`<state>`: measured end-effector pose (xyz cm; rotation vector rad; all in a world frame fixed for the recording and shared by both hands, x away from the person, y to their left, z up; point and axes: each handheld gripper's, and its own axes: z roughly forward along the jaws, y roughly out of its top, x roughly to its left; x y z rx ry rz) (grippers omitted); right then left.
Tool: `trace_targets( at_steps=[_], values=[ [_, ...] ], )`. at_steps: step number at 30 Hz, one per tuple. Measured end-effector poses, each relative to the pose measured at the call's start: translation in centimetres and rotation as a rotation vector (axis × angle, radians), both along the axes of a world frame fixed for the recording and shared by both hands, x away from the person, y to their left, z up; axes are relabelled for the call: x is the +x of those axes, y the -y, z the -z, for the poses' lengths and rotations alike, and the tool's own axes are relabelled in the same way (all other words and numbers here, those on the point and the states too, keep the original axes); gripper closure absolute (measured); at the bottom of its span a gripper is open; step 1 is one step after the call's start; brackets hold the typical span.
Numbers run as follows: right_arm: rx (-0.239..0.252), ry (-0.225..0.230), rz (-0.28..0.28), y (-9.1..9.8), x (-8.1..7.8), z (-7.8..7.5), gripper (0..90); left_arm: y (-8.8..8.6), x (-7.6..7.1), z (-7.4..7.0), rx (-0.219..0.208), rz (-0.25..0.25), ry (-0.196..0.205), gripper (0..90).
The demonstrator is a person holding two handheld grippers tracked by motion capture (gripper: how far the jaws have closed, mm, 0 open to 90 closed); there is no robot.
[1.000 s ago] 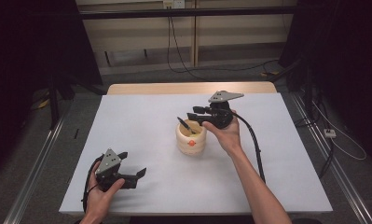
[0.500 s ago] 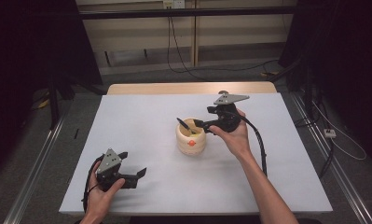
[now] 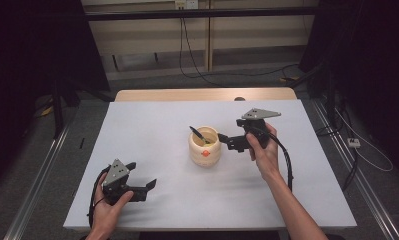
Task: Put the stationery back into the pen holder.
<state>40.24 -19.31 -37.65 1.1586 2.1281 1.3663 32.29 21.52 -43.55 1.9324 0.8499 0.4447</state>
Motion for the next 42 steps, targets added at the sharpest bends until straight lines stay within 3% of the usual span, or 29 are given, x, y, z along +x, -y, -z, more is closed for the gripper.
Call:
trace_targets(
  at_steps=[7, 12, 19, 28, 34, 42],
  values=[
    [0.022, 0.006, 0.029, 1.6, -1.6, 0.5, 11.1, 0.0, 0.0, 0.0, -0.003, -0.013, -0.003, 6.7],
    [-0.003, 0.01, 0.066, 2.9, -2.8, 0.6, 10.1, 0.0, 0.0, 0.0, 0.0, -0.011, -0.003, 6.6],
    [-0.046, -0.005, 0.095, 3.7, -4.2, 2.1, 10.1, 0.0, -0.1, -0.1, -0.003, -0.011, 0.001, 6.6],
    [-0.078, 0.015, 0.148, 5.1, -6.2, 3.2, 9.9, -0.3, -0.1, -0.2, -0.011, -0.031, 0.009, 6.6],
    [-0.079, 0.016, 0.193, 6.8, -7.3, 4.0, 10.0, 0.0, -0.2, -0.2, -0.003, -0.024, 0.01, 6.6],
    [-0.087, 0.007, 0.214, 8.0, -9.1, 5.0, 10.1, -0.2, -0.3, -0.2, -0.012, -0.054, 0.006, 6.7]
  ],
)
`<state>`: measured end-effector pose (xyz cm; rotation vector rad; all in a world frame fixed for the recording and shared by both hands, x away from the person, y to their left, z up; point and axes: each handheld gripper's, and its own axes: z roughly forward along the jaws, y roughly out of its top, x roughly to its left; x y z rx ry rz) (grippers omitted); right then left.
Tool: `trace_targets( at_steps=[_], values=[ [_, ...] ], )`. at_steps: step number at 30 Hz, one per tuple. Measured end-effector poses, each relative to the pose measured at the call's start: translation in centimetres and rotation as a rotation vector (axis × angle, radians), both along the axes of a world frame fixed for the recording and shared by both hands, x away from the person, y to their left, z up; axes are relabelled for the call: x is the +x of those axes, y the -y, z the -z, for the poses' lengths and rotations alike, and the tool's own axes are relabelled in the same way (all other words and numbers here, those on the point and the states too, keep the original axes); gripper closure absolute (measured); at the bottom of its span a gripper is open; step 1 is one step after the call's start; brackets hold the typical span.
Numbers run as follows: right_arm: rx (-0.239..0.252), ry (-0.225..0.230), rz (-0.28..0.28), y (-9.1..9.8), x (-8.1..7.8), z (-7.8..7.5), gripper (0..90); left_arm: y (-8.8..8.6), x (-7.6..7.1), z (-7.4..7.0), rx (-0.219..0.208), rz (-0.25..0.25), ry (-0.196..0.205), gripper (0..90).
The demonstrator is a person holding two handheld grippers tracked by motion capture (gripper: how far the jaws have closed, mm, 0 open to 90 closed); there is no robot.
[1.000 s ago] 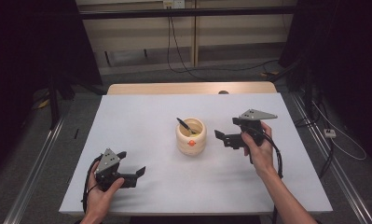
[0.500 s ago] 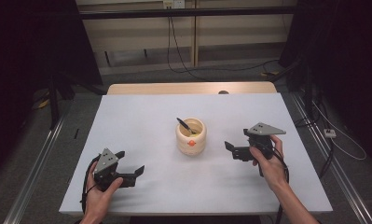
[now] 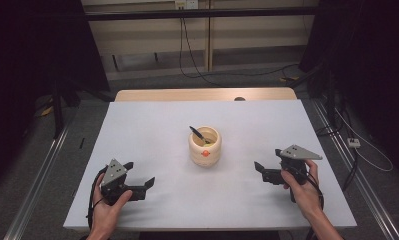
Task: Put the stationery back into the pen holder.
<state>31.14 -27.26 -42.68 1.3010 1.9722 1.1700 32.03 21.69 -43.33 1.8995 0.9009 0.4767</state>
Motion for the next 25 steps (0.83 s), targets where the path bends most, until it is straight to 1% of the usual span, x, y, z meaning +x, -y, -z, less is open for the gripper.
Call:
trace_targets(
  at_steps=[5, 7, 10, 11, 12, 14, 16, 22, 25],
  values=[
    [-0.002, 0.004, 0.01, 0.6, -1.0, 0.2, 10.0, 0.0, 0.0, 0.0, 0.003, 0.001, 0.002, 6.6],
    [-0.007, 0.014, 0.016, 0.7, -1.4, 0.5, 10.0, 0.1, 0.0, 0.0, 0.0, -0.002, 0.002, 6.6],
    [0.004, 0.018, 0.029, 0.8, -1.9, 1.0, 9.8, 0.0, -0.1, -0.1, 0.004, -0.001, 0.002, 6.6],
    [0.003, 0.029, 0.031, 0.9, -2.0, 1.2, 9.9, 0.0, -0.1, -0.1, 0.003, 0.0, 0.002, 6.6],
    [0.003, 0.03, 0.037, 1.0, -2.1, 1.3, 9.9, 0.0, -0.1, -0.1, 0.003, -0.001, 0.002, 6.7],
    [0.019, 0.029, 0.047, 1.2, -2.3, 1.4, 9.8, -0.1, -0.1, -0.1, 0.0, -0.004, 0.003, 6.7],
    [0.019, 0.031, 0.063, 1.4, -2.5, 1.4, 9.7, -0.1, -0.1, -0.1, -0.011, -0.016, -0.001, 6.8],
    [0.02, 0.03, 0.08, 1.3, -2.6, 1.5, 9.4, -0.3, 0.0, -0.2, -0.029, -0.034, -0.006, 6.9],
    [0.02, 0.037, 0.076, 1.3, -2.6, 1.4, 9.4, -0.4, 0.2, -0.2, -0.026, -0.036, -0.006, 6.9]
  ],
)
